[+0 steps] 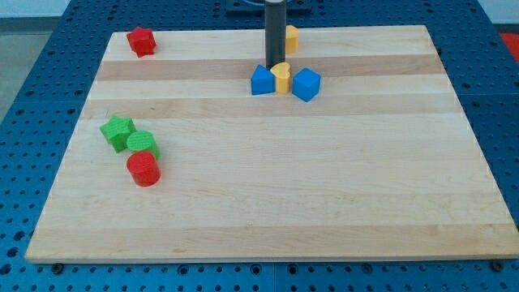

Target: Separate the blue triangle along with yellow heart

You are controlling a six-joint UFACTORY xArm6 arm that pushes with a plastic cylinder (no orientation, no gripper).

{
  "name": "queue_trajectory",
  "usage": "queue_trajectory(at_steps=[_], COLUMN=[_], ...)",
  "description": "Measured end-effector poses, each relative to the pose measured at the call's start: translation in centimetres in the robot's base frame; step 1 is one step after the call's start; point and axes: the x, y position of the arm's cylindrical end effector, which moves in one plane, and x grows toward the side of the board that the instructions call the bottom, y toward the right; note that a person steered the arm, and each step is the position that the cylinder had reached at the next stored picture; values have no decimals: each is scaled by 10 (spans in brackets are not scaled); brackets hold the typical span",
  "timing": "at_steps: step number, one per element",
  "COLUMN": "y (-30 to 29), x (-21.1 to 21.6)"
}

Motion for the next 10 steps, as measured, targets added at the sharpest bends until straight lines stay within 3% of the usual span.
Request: queue_trajectory(at_steps=[1, 3, 4, 8, 10], y=[-4, -91, -105, -39, -13], x=[0, 8, 35, 83, 50])
